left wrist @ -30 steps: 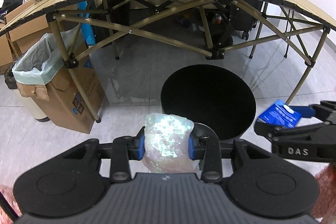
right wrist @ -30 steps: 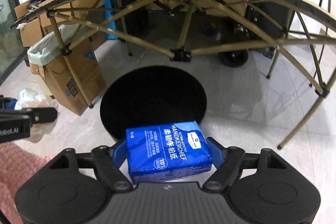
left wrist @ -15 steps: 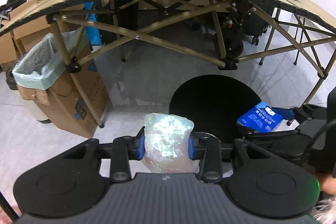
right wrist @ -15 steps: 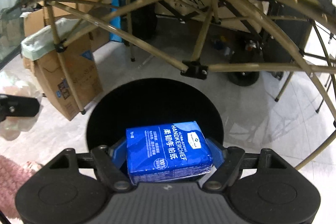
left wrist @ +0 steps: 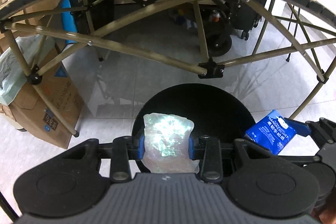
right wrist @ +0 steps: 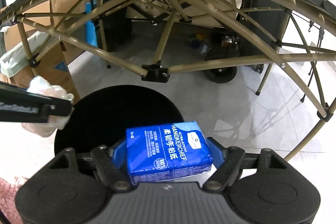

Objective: Collect trash
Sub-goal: 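Open the left gripper to drop the bag while the right gripper drops the tissue pack into the bin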

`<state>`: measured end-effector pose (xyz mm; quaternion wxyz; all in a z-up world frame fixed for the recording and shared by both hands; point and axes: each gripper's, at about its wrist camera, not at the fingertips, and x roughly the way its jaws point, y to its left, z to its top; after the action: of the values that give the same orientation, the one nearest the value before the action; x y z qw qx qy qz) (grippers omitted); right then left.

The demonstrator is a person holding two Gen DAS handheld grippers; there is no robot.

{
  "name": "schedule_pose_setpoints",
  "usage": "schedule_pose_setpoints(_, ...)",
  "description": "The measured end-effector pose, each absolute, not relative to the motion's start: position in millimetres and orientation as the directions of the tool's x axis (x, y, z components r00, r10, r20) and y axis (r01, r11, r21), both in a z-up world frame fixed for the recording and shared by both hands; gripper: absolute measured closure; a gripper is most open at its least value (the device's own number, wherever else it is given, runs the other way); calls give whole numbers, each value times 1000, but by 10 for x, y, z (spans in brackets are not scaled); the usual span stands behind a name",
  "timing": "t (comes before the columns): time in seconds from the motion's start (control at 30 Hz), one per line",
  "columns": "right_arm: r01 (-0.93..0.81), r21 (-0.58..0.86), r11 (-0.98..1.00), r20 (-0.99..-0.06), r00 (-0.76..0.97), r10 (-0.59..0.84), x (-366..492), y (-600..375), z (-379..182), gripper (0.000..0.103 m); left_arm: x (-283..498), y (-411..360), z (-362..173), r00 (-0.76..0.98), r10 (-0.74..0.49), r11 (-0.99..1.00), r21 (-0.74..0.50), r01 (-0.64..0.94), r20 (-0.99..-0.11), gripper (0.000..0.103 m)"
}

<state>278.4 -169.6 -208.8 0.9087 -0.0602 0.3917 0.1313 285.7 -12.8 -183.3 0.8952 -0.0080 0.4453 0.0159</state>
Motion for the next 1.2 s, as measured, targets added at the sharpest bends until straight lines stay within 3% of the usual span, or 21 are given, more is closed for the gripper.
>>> schedule_pose_setpoints(0.17, -311, -17, 950, -727, 657, 202, 2813, -1631, -2095, 27, 2905, -102, -1877, 588, -3, 999, -23, -26, -809, 48)
schedule_pose_setpoints(0.23, -317, -22, 948, -728, 655, 202, 2816, -1603, -2101, 27, 2902, -88, -1855, 593, -6, 999, -28, -27, -805, 21)
schedule_pose_setpoints(0.33, -324, -26, 946, -731, 652, 204, 2816, -1588, -2111, 27, 2892, -67, -1794, 613, -3, 999, -31, -35, -790, 6)
schedule_pose_setpoints(0.5, -331, -14, 944, -733, 645, 216, 2832, -1591, -2126, 27, 2854, -22, -1725, 611, 41, 997, -6, -74, -791, 2)
schedule_pose_setpoints(0.7, -361, 3, 933, -734, 632, 247, 2866, -1486, -2150, 26, 2746, 67, -1684, 583, 177, 983, 117, -140, -793, 0)
schedule_pose_setpoints(1.2, -405, 3, 915, -771, 582, 260, 2964, -1156, -2283, 25, 2674, 385, -1719, 534, 196, 972, 89, -219, -822, 0)
